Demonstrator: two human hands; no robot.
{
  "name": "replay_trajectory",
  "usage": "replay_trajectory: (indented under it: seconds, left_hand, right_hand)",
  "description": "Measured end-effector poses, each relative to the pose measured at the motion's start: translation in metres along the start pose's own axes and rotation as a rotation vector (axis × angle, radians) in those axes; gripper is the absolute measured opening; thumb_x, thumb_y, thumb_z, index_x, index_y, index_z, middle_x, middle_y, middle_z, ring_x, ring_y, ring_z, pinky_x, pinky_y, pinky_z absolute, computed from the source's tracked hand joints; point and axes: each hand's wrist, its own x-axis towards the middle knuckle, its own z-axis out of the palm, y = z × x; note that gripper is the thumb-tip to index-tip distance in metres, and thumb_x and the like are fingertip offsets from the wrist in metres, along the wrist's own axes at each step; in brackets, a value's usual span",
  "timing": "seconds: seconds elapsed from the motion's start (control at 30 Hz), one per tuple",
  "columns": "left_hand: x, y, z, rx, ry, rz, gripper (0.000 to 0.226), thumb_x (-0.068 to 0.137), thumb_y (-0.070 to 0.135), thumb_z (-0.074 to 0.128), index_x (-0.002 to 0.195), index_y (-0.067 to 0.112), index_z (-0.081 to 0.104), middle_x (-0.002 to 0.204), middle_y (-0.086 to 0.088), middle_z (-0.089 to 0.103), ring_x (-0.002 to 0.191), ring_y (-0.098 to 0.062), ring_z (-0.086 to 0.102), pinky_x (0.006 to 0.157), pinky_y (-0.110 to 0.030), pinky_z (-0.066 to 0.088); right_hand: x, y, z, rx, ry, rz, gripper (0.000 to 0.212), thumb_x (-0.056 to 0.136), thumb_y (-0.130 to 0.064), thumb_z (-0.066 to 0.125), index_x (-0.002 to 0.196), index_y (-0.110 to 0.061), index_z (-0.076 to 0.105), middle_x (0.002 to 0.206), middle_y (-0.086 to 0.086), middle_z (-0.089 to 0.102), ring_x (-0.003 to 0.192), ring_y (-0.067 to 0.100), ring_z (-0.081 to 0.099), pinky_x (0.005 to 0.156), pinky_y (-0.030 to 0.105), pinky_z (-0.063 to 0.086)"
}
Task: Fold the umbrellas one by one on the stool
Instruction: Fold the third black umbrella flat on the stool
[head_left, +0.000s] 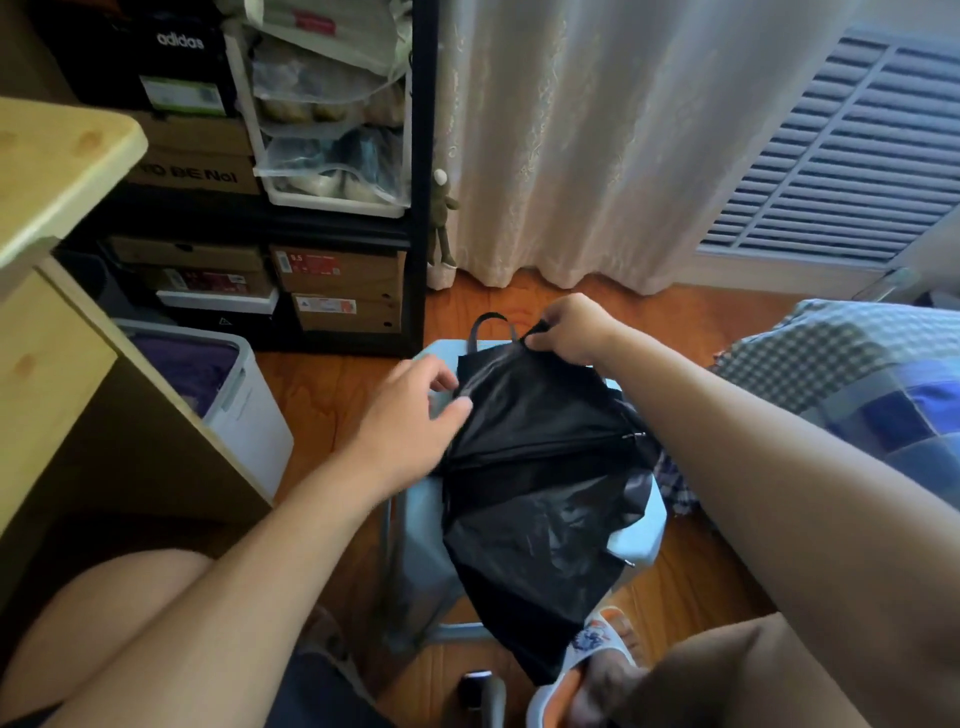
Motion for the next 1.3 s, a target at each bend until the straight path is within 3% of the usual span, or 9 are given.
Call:
replay_trajectory:
  seconds: [0.07, 0.17, 0.4, 0.6, 0.7, 0.93, 1.0, 1.1, 1.3]
  left_hand:
    - [-0.015, -0.011, -0.007, 0.07, -0.16, 0.095, 0.015, 0.094, 0.025, 0.068, 0.107, 0.032, 0.063, 0.11, 0.01, 0.053, 0.106, -0.012, 0.054, 0.087, -0.017, 0.04]
    - [-0.025, -0.026, -0.012, 0.207, -0.337, 0.097, 0.038, 0.098, 0.029, 0.064, 0.132, 0.045, 0.059, 0.125, 0.01, 0.055, 0.124, -0.015, 0.05, 0.109, -0.036, 0.04]
    - [-0.024, -0.027, 0.004, 0.312, -0.318, 0.023, 0.051, 0.108, 0.033, 0.047, 0.158, 0.036, 0.034, 0.126, 0.001, 0.052, 0.124, -0.022, 0.042, 0.107, -0.034, 0.035]
    - [-0.03, -0.026, 0.021, 0.337, -0.176, -0.014, 0.055, 0.109, 0.037, 0.043, 0.161, 0.024, 0.03, 0.123, -0.001, 0.049, 0.116, -0.022, 0.041, 0.099, -0.033, 0.034]
    - [-0.029, -0.03, 0.019, 0.33, -0.166, -0.008, 0.056, 0.107, 0.037, 0.048, 0.16, 0.026, 0.032, 0.128, 0.0, 0.053, 0.121, -0.025, 0.043, 0.102, -0.036, 0.036]
    - [-0.044, -0.019, 0.014, 0.383, 0.021, -0.111, 0.056, 0.099, 0.045, 0.06, 0.149, 0.03, 0.042, 0.136, -0.004, 0.057, 0.125, -0.029, 0.049, 0.1, -0.042, 0.043]
    - [-0.055, -0.006, 0.018, 0.393, 0.163, -0.094, 0.038, 0.098, 0.038, 0.062, 0.133, 0.025, 0.055, 0.126, -0.001, 0.056, 0.116, -0.026, 0.05, 0.093, -0.035, 0.042]
    - [-0.076, 0.013, 0.025, -0.046, 0.176, -0.113, 0.004, 0.097, 0.018, 0.064, 0.099, 0.022, 0.063, 0.094, 0.009, 0.062, 0.091, -0.01, 0.057, 0.073, -0.013, 0.039]
    - [-0.093, 0.008, 0.034, -0.268, 0.109, -0.043, 0.026, 0.093, 0.014, 0.071, 0.114, 0.023, 0.059, 0.111, 0.013, 0.063, 0.107, 0.001, 0.058, 0.092, -0.014, 0.045]
  right_hand:
    - [0.005, 0.006, 0.006, -0.049, -0.05, 0.024, 0.026, 0.086, -0.026, 0.083, 0.103, -0.009, 0.074, 0.101, 0.005, 0.071, 0.099, 0.027, 0.068, 0.078, 0.03, 0.05]
    - [0.0, 0.008, 0.003, -0.095, 0.005, -0.005, 0.031, 0.087, -0.029, 0.081, 0.112, -0.014, 0.071, 0.11, 0.003, 0.068, 0.106, 0.025, 0.065, 0.084, 0.029, 0.048]
    - [-0.126, 0.029, -0.022, 0.149, 0.594, -0.371, 0.015, 0.097, -0.025, 0.063, 0.091, -0.012, 0.061, 0.086, 0.0, 0.063, 0.079, 0.018, 0.059, 0.074, 0.036, 0.05]
    - [-0.212, 0.081, 0.027, 0.339, 0.399, -0.154, 0.043, 0.096, -0.049, 0.057, 0.076, -0.012, 0.055, 0.069, 0.0, 0.064, 0.066, 0.019, 0.059, 0.066, 0.044, 0.047]
    - [-0.22, 0.08, 0.045, 0.42, 0.225, -0.154, 0.023, 0.091, -0.03, 0.076, 0.087, -0.027, 0.054, 0.083, -0.017, 0.063, 0.074, 0.006, 0.059, 0.075, 0.032, 0.049]
    - [-0.233, 0.065, 0.03, 0.548, 0.19, -0.336, 0.067, 0.087, -0.003, 0.078, 0.135, -0.042, 0.053, 0.077, -0.004, 0.063, 0.085, 0.015, 0.065, 0.092, 0.024, 0.051]
    - [-0.235, 0.052, 0.021, 0.562, 0.289, -0.418, 0.055, 0.087, -0.001, 0.078, 0.116, -0.046, 0.068, 0.077, 0.0, 0.062, 0.076, 0.011, 0.06, 0.081, 0.021, 0.05]
    - [-0.229, 0.031, 0.011, 0.621, 0.397, -0.466, 0.038, 0.084, 0.004, 0.078, 0.087, -0.033, 0.075, 0.078, -0.015, 0.07, 0.07, 0.0, 0.06, 0.072, 0.012, 0.046]
    - [-0.225, 0.015, 0.007, 0.654, 0.428, -0.465, 0.035, 0.085, 0.001, 0.078, 0.088, -0.034, 0.075, 0.084, -0.011, 0.073, 0.075, 0.002, 0.063, 0.075, 0.013, 0.049]
